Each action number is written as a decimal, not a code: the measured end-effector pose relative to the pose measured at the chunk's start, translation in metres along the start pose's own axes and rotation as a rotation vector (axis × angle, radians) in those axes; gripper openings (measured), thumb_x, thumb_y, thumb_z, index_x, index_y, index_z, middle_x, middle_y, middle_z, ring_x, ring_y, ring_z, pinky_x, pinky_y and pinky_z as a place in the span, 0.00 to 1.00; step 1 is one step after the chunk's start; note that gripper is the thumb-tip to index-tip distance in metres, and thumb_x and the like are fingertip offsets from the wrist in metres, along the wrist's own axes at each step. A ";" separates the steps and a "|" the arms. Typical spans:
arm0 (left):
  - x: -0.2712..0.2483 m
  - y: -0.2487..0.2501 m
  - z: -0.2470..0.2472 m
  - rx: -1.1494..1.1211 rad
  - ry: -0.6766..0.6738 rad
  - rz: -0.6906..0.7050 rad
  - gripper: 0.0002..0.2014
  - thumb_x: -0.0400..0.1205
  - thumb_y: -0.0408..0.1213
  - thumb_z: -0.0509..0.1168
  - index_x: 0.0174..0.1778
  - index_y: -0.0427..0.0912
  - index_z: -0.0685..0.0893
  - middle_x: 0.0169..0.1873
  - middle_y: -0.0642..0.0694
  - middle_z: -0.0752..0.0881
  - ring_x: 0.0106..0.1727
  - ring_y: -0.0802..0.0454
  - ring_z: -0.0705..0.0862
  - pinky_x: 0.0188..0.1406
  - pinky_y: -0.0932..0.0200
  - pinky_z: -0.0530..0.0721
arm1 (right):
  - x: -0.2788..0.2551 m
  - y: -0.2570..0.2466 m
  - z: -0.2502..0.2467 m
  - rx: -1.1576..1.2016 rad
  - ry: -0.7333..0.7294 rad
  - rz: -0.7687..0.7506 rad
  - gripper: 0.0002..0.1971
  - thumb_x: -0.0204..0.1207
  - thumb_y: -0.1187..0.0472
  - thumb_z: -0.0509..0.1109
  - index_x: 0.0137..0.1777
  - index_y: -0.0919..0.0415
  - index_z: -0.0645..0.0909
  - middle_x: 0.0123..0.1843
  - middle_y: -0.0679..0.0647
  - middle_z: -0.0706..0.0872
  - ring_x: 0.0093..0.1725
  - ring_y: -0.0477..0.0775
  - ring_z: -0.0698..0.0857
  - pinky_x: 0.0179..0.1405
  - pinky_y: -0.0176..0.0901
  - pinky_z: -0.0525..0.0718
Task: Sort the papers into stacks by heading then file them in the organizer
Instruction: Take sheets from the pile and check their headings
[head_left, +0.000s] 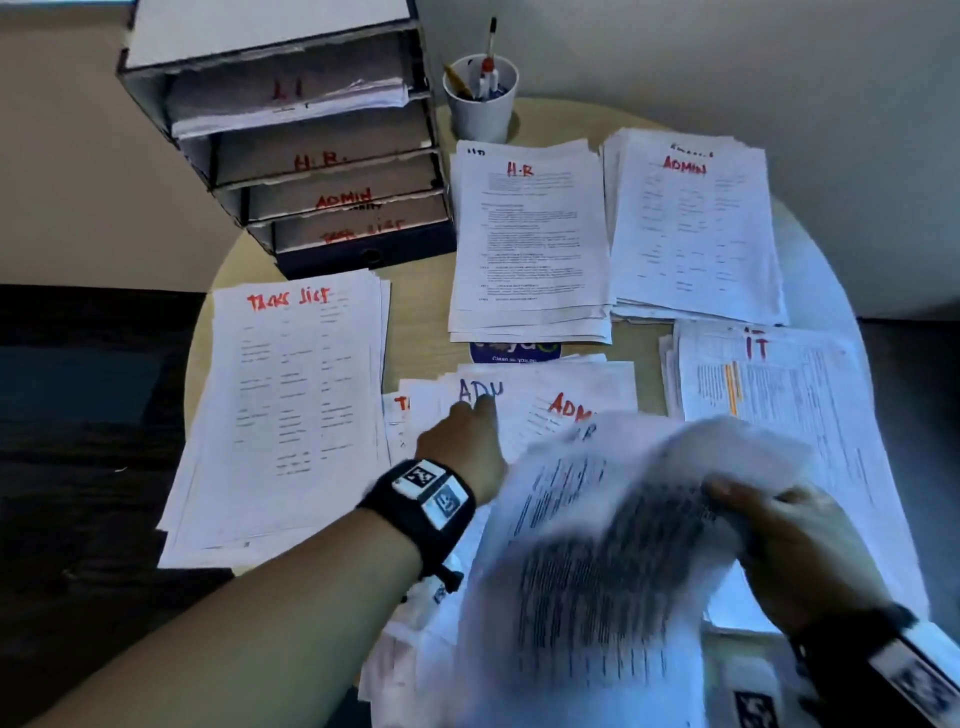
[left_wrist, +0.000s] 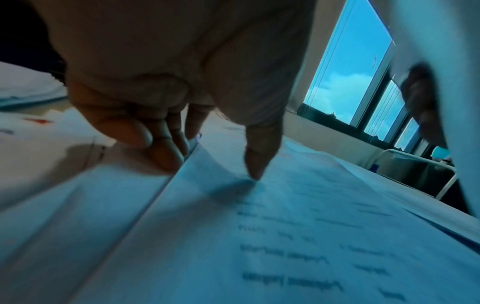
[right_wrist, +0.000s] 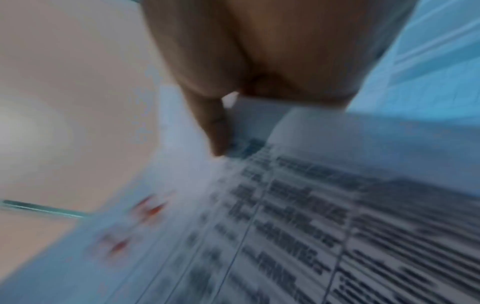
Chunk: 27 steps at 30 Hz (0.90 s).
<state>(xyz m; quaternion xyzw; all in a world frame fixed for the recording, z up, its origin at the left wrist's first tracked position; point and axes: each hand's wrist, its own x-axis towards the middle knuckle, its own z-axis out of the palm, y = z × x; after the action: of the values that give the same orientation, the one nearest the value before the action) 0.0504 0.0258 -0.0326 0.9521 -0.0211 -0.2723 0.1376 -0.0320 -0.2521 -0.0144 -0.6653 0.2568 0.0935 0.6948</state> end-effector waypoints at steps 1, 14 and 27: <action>0.001 0.001 0.003 -0.059 0.009 -0.029 0.24 0.79 0.35 0.65 0.71 0.40 0.68 0.58 0.37 0.81 0.56 0.35 0.83 0.54 0.46 0.83 | 0.004 0.005 -0.001 0.072 0.024 0.024 0.25 0.60 0.53 0.84 0.52 0.69 0.87 0.41 0.57 0.93 0.36 0.49 0.92 0.32 0.40 0.89; -0.044 -0.029 0.004 -0.885 0.163 0.034 0.25 0.76 0.58 0.70 0.66 0.52 0.78 0.59 0.53 0.82 0.59 0.59 0.82 0.61 0.61 0.80 | 0.023 -0.015 0.024 0.219 -0.060 -0.025 0.23 0.61 0.67 0.77 0.59 0.67 0.86 0.57 0.68 0.90 0.57 0.67 0.88 0.61 0.60 0.85; -0.027 -0.006 0.006 -1.333 0.202 -0.136 0.10 0.80 0.23 0.63 0.51 0.39 0.85 0.46 0.46 0.90 0.49 0.48 0.86 0.53 0.58 0.82 | 0.027 -0.004 0.053 -0.004 0.028 0.021 0.15 0.71 0.75 0.76 0.57 0.66 0.84 0.46 0.57 0.93 0.45 0.56 0.92 0.49 0.50 0.88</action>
<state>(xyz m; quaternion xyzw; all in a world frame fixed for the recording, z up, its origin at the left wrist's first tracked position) 0.0242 0.0329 -0.0253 0.6839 0.2243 -0.1451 0.6790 0.0049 -0.2068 -0.0245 -0.6653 0.2735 0.0919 0.6886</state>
